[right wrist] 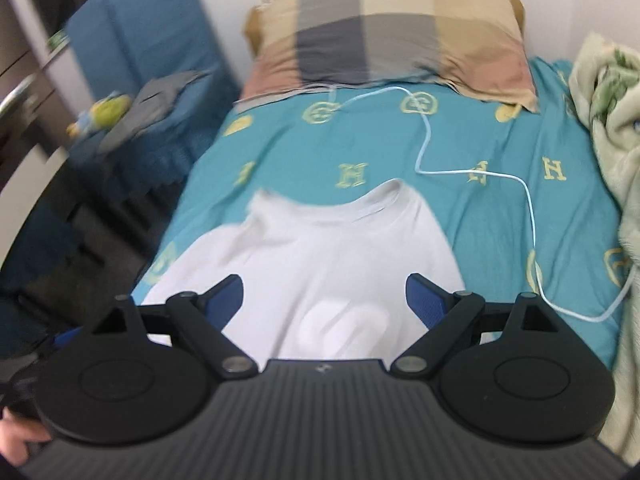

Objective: Fold clothes
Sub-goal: 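Lay the spread T-shirt flat on the bed and open both tools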

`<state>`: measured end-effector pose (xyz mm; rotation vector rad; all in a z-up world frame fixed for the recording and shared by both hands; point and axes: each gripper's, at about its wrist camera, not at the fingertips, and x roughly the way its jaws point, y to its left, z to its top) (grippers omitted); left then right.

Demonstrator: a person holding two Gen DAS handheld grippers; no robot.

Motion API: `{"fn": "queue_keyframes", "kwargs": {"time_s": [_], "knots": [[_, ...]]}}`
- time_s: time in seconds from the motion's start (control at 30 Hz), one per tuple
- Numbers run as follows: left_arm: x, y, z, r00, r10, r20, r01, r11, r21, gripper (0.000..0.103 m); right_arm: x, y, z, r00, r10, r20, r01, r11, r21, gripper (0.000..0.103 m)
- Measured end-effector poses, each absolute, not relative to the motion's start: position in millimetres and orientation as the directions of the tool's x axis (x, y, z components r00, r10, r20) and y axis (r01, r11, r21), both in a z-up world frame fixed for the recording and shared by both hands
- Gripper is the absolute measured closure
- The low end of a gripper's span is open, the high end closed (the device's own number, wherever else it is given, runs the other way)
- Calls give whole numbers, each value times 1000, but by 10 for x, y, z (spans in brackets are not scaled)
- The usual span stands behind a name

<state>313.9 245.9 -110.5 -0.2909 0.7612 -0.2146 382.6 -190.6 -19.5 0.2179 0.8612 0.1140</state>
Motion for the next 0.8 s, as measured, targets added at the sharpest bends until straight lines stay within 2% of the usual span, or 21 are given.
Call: {"fn": "queue_keyframes", "kwargs": {"time_s": [0.1, 0.4, 0.7, 0.73, 0.8], "knots": [[2735, 2651, -1147, 711, -312, -630, 28, 908, -418, 4, 3303, -1817, -77, 669, 201, -715, -22, 968, 252, 13], [2334, 2893, -1294, 719, -302, -626, -64, 868, -492, 8, 1903, -1750, -347, 713, 186, -676, 31, 955, 296, 13], [2568, 3052, -1688, 726, -311, -613, -178, 776, -605, 26, 1349, -1717, -901, 775, 220, -593, 46, 916, 399, 14], [2610, 3068, -1715, 729, -307, -611, -183, 773, -607, 28, 1288, -1713, -963, 781, 223, -583, 46, 911, 410, 19], [2699, 3094, -1768, 736, -297, -609, -194, 769, -609, 31, 1215, -1705, -1075, 788, 232, -570, 46, 901, 432, 21]]}}
